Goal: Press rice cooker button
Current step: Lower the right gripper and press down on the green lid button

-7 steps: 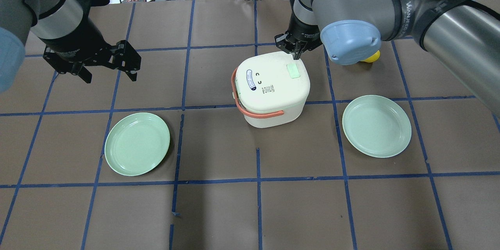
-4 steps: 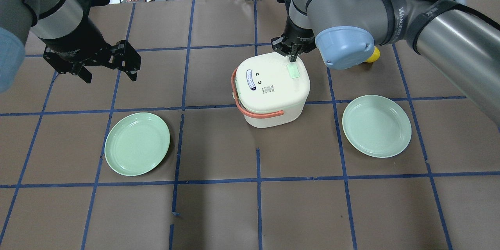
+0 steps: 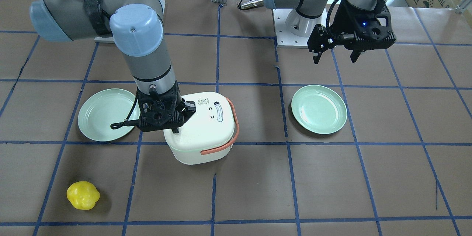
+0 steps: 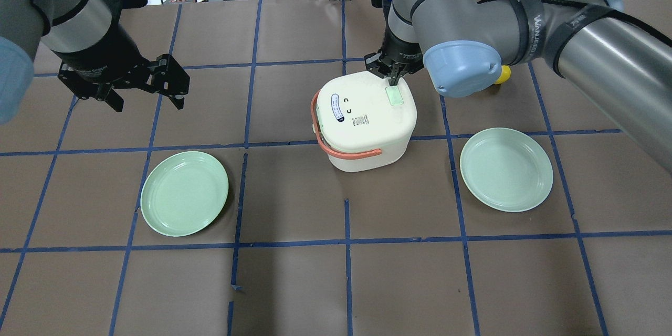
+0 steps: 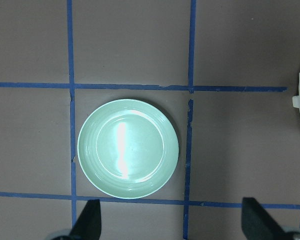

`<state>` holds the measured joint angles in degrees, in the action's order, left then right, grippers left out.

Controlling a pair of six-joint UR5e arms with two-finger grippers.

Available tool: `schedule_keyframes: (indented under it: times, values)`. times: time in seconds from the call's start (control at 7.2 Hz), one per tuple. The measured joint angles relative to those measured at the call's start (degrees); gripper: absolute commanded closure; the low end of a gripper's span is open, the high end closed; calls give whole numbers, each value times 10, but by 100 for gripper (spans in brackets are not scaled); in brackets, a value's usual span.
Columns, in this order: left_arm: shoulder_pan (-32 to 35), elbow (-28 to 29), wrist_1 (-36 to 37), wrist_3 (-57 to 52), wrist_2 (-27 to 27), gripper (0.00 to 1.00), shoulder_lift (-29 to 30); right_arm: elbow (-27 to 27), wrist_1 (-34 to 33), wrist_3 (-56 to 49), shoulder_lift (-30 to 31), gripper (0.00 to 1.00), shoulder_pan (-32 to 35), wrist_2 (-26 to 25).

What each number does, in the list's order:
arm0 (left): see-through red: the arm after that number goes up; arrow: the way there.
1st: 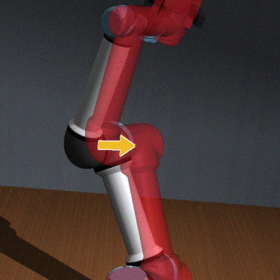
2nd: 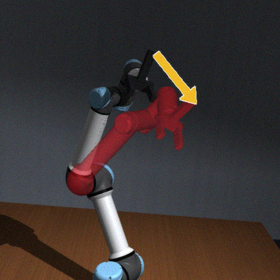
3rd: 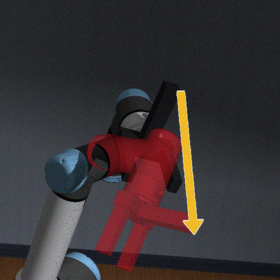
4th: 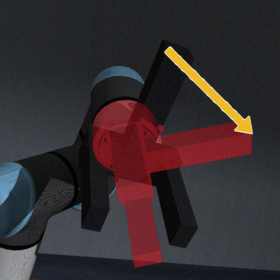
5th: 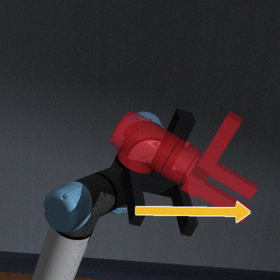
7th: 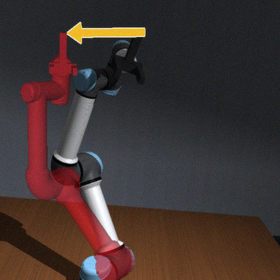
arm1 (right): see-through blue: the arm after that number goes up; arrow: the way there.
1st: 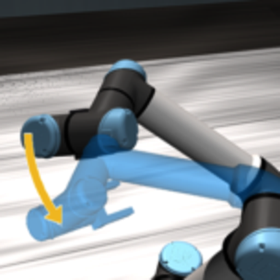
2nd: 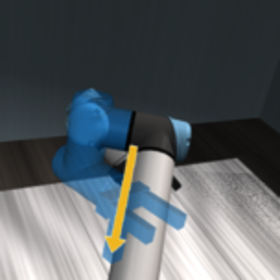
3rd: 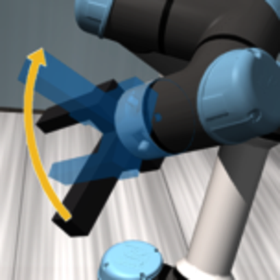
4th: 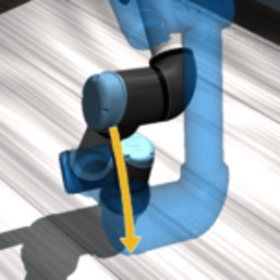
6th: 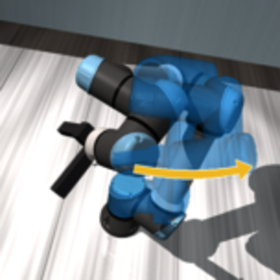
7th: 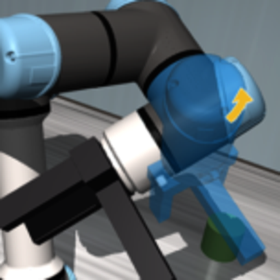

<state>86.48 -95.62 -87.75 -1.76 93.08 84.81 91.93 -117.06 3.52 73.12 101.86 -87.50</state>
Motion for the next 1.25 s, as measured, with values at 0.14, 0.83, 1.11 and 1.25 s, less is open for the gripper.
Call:
schedule_keyframes:
  times: [0.14, 0.83, 1.11, 1.25]
  values:
    - [0, 0, 0, 0, 0, 0, 0, -1, 2, 0, 1, 94, 0, 0]
    - [0, 0, 0, 0, 0, 0, 0, 1, 36, -3, 26, 93, -1, 16]
    - [0, 0, 0, 0, 0, 0, 0, 10, 38, -5, 28, 94, -2, 17]
    - [0, 0, 0, 0, 0, 0, 0, 16, 37, -6, 28, 94, -2, 17]
